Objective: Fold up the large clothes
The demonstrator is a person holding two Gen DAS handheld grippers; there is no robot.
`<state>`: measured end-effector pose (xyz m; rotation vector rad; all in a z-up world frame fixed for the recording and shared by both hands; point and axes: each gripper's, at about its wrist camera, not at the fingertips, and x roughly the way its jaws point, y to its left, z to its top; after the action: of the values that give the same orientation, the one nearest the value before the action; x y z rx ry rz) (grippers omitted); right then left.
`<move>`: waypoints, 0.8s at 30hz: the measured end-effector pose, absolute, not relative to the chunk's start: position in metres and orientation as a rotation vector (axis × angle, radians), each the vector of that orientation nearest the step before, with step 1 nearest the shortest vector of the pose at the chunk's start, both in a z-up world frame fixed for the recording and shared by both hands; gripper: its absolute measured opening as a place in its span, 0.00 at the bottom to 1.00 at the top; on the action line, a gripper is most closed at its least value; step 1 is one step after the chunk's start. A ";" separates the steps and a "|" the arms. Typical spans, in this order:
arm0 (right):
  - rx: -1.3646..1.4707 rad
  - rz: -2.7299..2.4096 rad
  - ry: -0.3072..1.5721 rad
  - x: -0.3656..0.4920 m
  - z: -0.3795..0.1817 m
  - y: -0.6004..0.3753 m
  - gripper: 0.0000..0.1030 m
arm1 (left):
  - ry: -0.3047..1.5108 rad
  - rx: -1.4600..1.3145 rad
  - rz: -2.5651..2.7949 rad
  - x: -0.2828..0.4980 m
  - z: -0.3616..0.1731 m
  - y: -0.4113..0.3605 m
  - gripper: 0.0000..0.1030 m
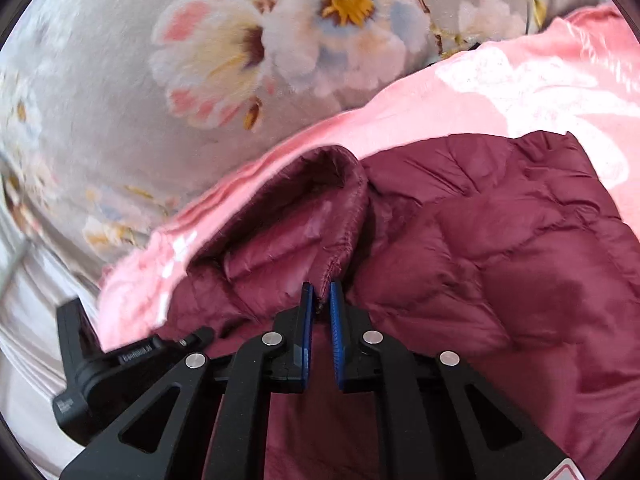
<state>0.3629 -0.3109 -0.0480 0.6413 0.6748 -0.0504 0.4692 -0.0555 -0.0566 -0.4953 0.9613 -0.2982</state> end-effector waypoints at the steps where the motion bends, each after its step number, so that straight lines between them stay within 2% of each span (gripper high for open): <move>1: 0.633 -0.058 0.701 0.364 -0.055 -0.310 0.07 | 0.961 -0.482 -0.293 0.468 -0.060 -0.055 0.09; 13: 0.442 -0.134 0.800 0.374 -0.068 -0.292 0.06 | 0.885 -0.327 -0.256 0.459 -0.065 -0.069 0.10; 17: 0.525 -0.127 0.687 0.352 -0.059 -0.304 0.08 | 0.872 -0.313 -0.255 0.457 -0.065 -0.070 0.10; 19: 0.517 -0.155 0.620 0.341 -0.046 -0.307 0.15 | 0.869 -0.313 -0.256 0.456 -0.064 -0.070 0.10; 24: 0.463 -0.125 0.610 0.352 -0.035 -0.296 0.13 | 0.867 -0.311 -0.256 0.457 -0.065 -0.070 0.10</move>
<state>0.3521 -0.2961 -0.0351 0.4633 0.6100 -0.1249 0.4568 -0.0700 -0.0651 -0.3112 0.8669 -0.2558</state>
